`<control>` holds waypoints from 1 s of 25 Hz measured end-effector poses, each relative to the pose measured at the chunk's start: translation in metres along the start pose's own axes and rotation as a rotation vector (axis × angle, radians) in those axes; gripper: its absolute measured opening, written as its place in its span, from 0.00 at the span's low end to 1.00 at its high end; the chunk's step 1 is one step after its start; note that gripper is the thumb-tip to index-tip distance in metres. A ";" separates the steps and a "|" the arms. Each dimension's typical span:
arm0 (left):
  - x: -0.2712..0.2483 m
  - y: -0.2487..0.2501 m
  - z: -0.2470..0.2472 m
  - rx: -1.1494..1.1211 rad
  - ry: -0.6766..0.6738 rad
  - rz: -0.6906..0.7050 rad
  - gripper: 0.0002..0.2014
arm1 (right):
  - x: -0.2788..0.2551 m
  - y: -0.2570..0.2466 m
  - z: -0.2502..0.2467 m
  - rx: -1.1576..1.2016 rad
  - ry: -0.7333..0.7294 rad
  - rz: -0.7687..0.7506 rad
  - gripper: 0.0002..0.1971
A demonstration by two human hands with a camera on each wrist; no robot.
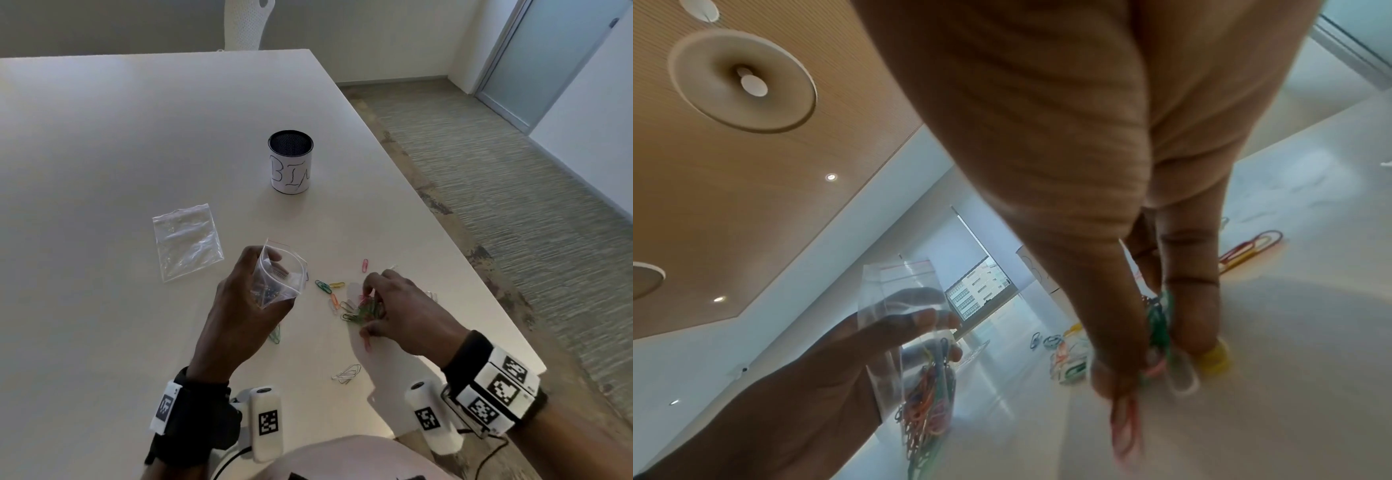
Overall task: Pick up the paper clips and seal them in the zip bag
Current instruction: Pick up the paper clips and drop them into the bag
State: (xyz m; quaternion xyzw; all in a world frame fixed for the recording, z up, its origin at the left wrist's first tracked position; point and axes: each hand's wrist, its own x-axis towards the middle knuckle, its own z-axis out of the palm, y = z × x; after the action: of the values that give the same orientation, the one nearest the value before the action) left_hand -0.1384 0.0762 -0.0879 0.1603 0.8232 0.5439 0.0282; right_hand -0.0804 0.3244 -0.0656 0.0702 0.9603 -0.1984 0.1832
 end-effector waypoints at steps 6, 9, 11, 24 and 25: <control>-0.001 -0.001 -0.001 0.005 -0.002 0.006 0.23 | 0.008 -0.011 0.008 0.040 0.101 -0.077 0.17; -0.001 -0.001 -0.001 0.007 -0.011 0.010 0.23 | 0.009 -0.018 0.014 -0.006 0.129 -0.157 0.10; 0.000 -0.001 -0.001 0.008 -0.018 0.012 0.24 | 0.014 -0.020 0.014 -0.040 0.144 -0.187 0.03; 0.002 0.001 -0.002 -0.023 -0.041 -0.001 0.24 | 0.005 -0.055 -0.067 0.588 0.213 -0.310 0.05; 0.003 0.002 -0.002 -0.024 -0.044 0.001 0.24 | 0.003 -0.066 -0.069 0.608 0.234 -0.366 0.05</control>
State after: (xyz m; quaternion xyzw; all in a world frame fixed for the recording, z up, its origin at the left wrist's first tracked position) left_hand -0.1412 0.0755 -0.0852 0.1722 0.8158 0.5500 0.0478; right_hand -0.1197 0.2930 0.0157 -0.0293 0.8685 -0.4948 0.0042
